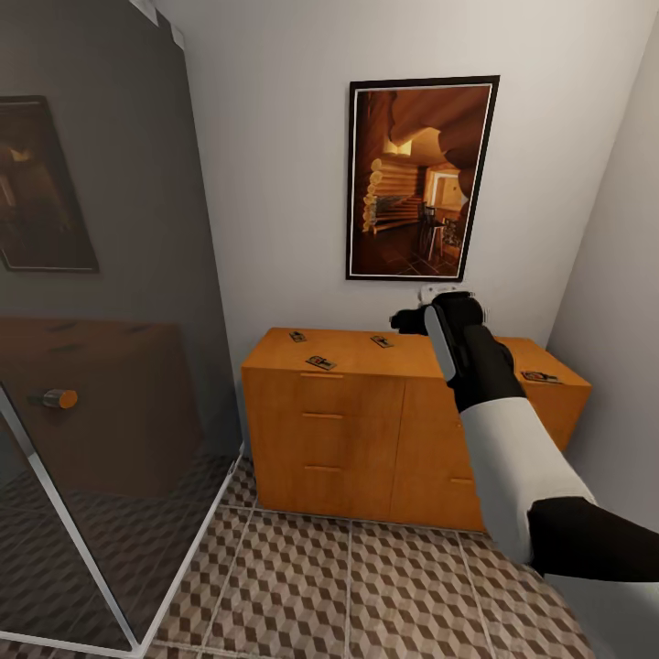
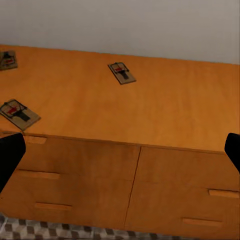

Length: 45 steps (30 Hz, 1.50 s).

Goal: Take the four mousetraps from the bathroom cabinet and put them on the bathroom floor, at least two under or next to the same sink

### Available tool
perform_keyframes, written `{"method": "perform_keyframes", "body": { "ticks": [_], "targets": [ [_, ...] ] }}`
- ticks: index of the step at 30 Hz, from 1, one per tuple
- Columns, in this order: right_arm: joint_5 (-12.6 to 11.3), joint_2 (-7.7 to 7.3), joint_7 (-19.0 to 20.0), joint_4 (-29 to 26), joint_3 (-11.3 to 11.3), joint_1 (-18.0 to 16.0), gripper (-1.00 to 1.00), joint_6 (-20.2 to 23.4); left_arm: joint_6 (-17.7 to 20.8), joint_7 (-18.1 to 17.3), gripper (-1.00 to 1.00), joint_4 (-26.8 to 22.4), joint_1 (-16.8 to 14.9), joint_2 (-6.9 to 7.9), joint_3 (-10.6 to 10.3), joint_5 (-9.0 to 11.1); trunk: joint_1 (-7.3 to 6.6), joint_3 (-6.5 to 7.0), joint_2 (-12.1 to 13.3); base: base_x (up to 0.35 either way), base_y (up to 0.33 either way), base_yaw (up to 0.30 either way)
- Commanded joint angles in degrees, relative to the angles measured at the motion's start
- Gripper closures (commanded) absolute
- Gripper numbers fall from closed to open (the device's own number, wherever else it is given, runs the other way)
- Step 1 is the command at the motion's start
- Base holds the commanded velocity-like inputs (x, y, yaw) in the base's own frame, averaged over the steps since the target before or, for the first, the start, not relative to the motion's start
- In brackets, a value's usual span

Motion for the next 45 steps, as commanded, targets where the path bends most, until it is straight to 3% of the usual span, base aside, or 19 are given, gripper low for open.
{"method": "perform_keyframes", "body": {
  "ticks": [1,6,15,26,45],
  "targets": [
    [0.1,0.36,-0.3,0.4,0.1,-0.1,-1.0,0.2,-0.2,0.4,-1.0,0.0,0.0,0.03,-0.4,0.0,0.0,-0.06,0.0,0.0,0.0,0.0],
    [0.0,1.55,-0.4,2.5,0.2,-0.4,-1.0,0.1,-0.2,0.4,-1.0,0.0,0.0,0.01,-0.6,0.0,0.0,-0.06,0.0,0.0,0.0,0.0],
    [-0.1,2.06,-0.2,4.5,0.3,-0.5,-1.0,-1.0,-0.2,0.4,-1.0,0.2,0.0,-0.08,-0.9,0.0,0.0,-0.06,0.0,0.0,0.0,0.0],
    [-0.3,1.66,0.2,4.5,0.2,-0.4,-1.0,-1.6,-0.4,0.4,-1.0,3.3,0.0,-0.27,-1.9,-0.1,0.0,-0.06,0.0,0.0,0.0,0.0],
    [-0.3,1.53,0.3,4.2,0.2,-0.4,-1.0,-3.4,-0.5,0.4,-1.0,3.8,0.0,-0.35,-2.0,-0.1,0.0,-0.06,0.0,0.0,0.0,0.0]
  ]
}}
